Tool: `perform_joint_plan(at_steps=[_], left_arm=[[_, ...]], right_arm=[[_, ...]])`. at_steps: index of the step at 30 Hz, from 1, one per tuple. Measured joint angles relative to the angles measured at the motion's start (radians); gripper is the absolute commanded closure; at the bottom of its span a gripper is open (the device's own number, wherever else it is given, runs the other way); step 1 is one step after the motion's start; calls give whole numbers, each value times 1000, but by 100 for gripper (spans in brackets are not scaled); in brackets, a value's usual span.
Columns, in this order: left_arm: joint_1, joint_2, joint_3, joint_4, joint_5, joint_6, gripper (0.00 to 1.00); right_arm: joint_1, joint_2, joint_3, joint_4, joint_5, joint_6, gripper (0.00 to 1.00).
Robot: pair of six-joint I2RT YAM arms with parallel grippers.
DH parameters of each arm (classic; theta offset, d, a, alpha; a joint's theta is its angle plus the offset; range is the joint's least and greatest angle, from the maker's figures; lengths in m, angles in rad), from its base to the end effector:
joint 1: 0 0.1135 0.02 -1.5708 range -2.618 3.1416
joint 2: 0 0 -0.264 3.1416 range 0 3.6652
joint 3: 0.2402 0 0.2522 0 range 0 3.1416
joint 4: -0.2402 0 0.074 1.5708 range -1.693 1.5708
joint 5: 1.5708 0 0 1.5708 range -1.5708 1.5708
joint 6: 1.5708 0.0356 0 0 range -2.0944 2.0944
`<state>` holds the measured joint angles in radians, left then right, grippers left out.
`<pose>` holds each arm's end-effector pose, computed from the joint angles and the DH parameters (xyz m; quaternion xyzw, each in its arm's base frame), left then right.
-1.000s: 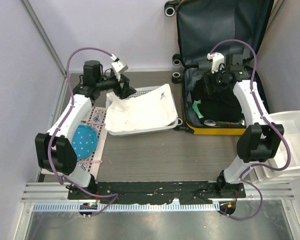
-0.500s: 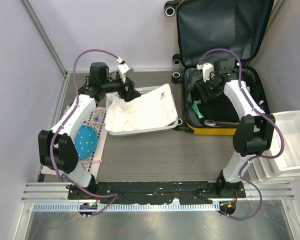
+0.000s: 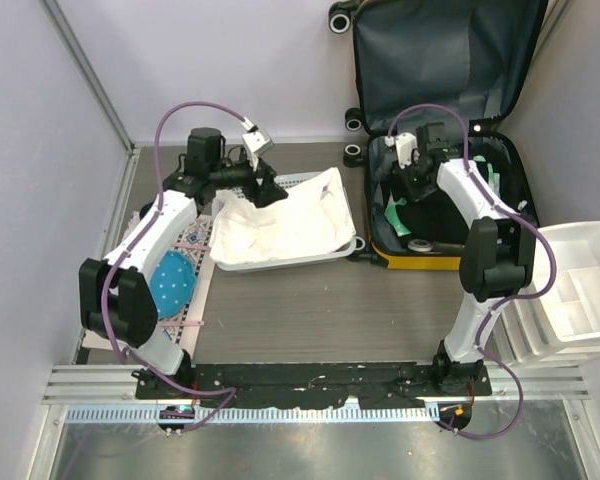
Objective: Open, take out, and arrange the luggage
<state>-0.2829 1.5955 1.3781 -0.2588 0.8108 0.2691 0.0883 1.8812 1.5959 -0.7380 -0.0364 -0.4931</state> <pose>0.3445 -0.1270 0.3380 0.4113 0.6991 -0.3401 0.4759 0.4079 0.0374 0.2600 -0.2806 0.9208 -0.0372 0.2683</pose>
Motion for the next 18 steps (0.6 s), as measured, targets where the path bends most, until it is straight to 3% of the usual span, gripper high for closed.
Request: perform_joint_plan(at_steps=[13,18], left_arm=[[-107,87,29,17,0,-19,29],[-153,151,32,212,-27,-168,28]], right_arm=[[-197,-217,-9,-91,-192,-58,100],[-256,-208,-8,-109,-282,-24,99]])
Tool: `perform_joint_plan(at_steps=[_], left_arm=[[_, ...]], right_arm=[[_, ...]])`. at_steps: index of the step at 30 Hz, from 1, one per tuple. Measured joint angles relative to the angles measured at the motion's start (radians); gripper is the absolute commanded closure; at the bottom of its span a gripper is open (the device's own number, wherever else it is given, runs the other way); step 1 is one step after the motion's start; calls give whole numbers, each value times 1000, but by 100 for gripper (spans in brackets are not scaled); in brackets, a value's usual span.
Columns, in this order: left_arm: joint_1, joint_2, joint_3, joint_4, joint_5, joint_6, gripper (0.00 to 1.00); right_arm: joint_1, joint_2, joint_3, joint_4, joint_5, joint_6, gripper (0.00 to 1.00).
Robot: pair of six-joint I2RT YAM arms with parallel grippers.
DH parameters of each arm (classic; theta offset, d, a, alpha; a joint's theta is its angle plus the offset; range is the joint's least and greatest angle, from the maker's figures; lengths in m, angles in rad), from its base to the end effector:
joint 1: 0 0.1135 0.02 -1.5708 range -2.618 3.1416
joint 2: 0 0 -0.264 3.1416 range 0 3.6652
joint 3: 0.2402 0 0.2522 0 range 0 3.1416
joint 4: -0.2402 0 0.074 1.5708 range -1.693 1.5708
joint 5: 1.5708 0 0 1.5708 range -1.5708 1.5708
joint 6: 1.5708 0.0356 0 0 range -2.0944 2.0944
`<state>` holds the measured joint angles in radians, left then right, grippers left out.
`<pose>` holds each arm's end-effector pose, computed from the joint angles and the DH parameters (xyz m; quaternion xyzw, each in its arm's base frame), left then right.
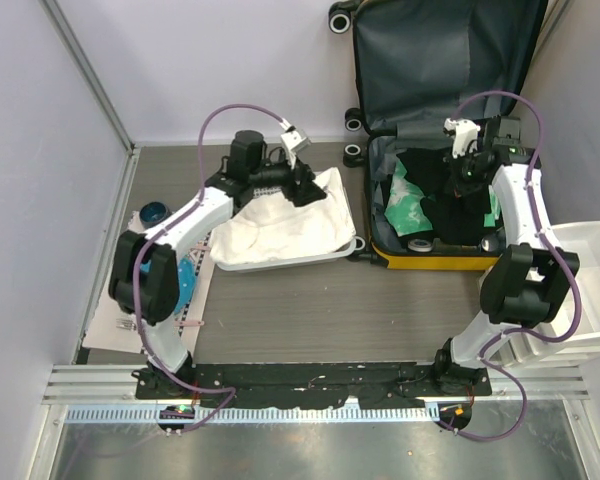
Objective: Open, take out, and arrange the luggage
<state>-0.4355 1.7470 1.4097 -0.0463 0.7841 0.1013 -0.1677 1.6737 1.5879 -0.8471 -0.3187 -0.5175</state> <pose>0.3605 -0.1955 0.3118 0.4092 0.6819 -0.3983 0.4570 0.3573 -0.0492 0.3283 -0.2121 0.9146 0.0379 0.3422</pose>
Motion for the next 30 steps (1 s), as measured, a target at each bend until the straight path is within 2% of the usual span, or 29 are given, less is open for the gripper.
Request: perform_joint_plan(at_steps=[2,3,4,5,10,14,21,30], left_arm=[[-30,66,38,82,-18,-95,26],[-44,101,68,119,-29,-135,20],[-59,151,112,158,-42,-212,6],[-74,209,161,227,-60,-315,2],[-128,438,348,485,-158,-767,0],[-175,567,492,516,-277,-977,0],[-291,681,659,480,-482,-1172,0],[-330,756,751,374,-644,-1220,0]], right_arm=[[-11,8,3,-5,-34,14,100],[-15,11,6,-8,-50,21,99],[-19,13,8,-9,-66,26,99],[-22,14,10,-9,-82,31,100],[-25,14,12,-10,-148,56,99],[-25,14,12,-7,-172,76,99],[-33,14,12,-6,-188,82,99],[-72,14,12,-13,-219,76,99]])
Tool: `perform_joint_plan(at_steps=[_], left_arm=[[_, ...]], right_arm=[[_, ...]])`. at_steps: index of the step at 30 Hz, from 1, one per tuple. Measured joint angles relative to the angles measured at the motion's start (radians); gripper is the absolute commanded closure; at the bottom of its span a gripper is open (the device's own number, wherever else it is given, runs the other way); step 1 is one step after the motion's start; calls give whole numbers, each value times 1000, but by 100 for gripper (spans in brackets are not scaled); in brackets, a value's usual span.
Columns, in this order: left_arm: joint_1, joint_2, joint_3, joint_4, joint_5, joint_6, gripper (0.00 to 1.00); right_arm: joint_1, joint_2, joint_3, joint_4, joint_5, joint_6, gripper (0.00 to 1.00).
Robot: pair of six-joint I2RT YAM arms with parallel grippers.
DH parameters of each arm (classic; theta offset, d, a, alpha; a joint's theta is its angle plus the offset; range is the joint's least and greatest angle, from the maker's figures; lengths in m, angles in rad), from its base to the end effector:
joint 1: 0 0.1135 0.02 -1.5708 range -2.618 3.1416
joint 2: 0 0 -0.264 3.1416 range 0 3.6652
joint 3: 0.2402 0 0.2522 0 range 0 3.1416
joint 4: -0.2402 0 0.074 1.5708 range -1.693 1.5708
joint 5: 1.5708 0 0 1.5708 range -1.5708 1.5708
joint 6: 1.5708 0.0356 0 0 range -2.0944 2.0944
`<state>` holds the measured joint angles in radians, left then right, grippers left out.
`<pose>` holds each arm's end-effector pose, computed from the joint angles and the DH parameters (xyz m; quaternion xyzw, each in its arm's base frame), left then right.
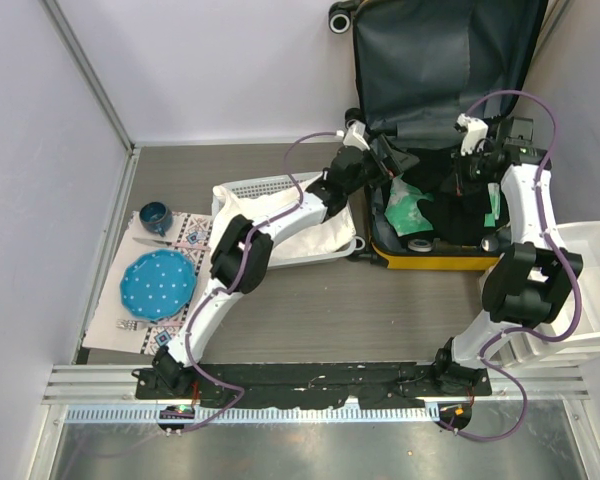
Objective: Open, take out, and arrange the luggage
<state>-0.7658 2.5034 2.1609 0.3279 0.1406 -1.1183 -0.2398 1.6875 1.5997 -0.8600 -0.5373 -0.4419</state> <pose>0.4234 -0.4140 0.2434 -0.0760 0.7081 -0.5957 0.3713 0.3550 -0.0681 0.3291 -0.1735 0.9048 0.1393 0.3630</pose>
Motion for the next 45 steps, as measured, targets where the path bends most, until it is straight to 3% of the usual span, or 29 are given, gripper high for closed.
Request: perform_joint_plan(at_steps=[12,22,25,26,28,29,30,39,44,45], left_arm=[[-9,77,118,-97,-123,5,2],[-31,123,164,-118,-157,21,22],[-36,131,164,-121,-156,22,42],[-37,132,164,-122,-156,22,58],[-37,134,164,-121,-155,28,76],[-37,134,166,-119,-155,32,96],[-37,134,167,-116,-154,40,100],[-3,50,99,-130,-123,140,100],[42,-131,-116,-153,-83,210,100],[56,-171,-164,-157,-80,225,100]], right_arm=[[-52,-11,-10,-45,-43,-40,100],[-68,-34,-13,-122,-71,-91,99],[-84,-34,-13,-141,-78,-106,99],[-88,-35,-14,-146,-79,-111,99],[-93,-37,-19,-154,-84,-124,99],[-95,-38,-21,-159,-86,-130,100],[-96,-39,-23,-164,-90,-134,99],[-76,-40,-63,-156,-158,-133,100],[21,-39,-100,-130,-172,-104,99],[46,-39,-100,-124,-176,-100,93]])
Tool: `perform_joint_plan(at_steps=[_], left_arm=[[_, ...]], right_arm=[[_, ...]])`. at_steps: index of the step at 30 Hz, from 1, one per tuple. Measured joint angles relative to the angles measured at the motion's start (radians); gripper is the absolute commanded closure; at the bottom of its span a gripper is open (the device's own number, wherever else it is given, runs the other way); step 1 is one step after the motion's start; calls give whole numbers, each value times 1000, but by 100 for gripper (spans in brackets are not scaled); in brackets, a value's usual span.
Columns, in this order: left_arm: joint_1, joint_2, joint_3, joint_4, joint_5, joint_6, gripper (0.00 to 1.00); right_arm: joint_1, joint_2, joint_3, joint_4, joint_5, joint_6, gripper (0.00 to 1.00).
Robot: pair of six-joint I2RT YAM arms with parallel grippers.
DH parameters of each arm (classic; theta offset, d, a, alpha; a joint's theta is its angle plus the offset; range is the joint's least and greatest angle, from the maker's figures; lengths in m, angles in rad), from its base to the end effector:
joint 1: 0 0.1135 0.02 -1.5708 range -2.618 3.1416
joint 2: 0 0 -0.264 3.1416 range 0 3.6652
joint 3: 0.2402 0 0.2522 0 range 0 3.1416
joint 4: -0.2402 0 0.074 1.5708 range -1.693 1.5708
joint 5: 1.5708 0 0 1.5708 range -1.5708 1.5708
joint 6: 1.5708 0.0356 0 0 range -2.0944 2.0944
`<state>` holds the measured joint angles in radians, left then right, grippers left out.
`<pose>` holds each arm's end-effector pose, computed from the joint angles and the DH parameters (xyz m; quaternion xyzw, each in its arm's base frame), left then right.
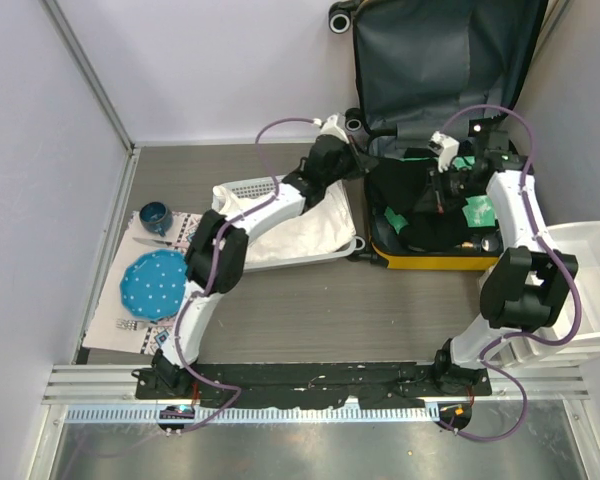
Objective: Open, take out, and arrange the luggage
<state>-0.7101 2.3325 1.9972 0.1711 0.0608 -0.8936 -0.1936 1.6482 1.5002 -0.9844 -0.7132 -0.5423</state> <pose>0.4242 -0.3676 0.2627 -0.0503 0.7610 -0.4807 0.4329 0.3326 -0.0415 0.3086 -0.2334 0.8876 0.2446 0.3127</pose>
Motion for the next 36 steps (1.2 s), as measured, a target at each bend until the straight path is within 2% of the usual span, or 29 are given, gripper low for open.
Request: perform_joint_plan(at_steps=[1,4,7,12,17,23,32,35,36], left_arm=[[12,-36,-41,0,3,14,100],[48,-137,-173,-1,3,51,100],[83,-211,-270,-4,0,93,100],[130,-254,-342,-8,0,135,100],[159,-254,-353,-19,5,149,100],[166,-254,-353,-19,20,152,100],[167,-254,-353,-19,23,166,100],[167,-254,-353,-19,23,169,100],[167,-254,-353,-19,24,169,100]], right_arm=[[26,1,0,9,-7,6,70],[69,11,11,14,-24,31,43],[60,39,56,3,-22,55,39],[-10,58,110,2,8,103,41],[-57,66,121,-15,129,100,46],[-52,114,88,-38,238,95,48],[-10,207,50,6,286,135,48],[3,237,50,27,288,153,60],[6,246,50,31,287,156,69]])
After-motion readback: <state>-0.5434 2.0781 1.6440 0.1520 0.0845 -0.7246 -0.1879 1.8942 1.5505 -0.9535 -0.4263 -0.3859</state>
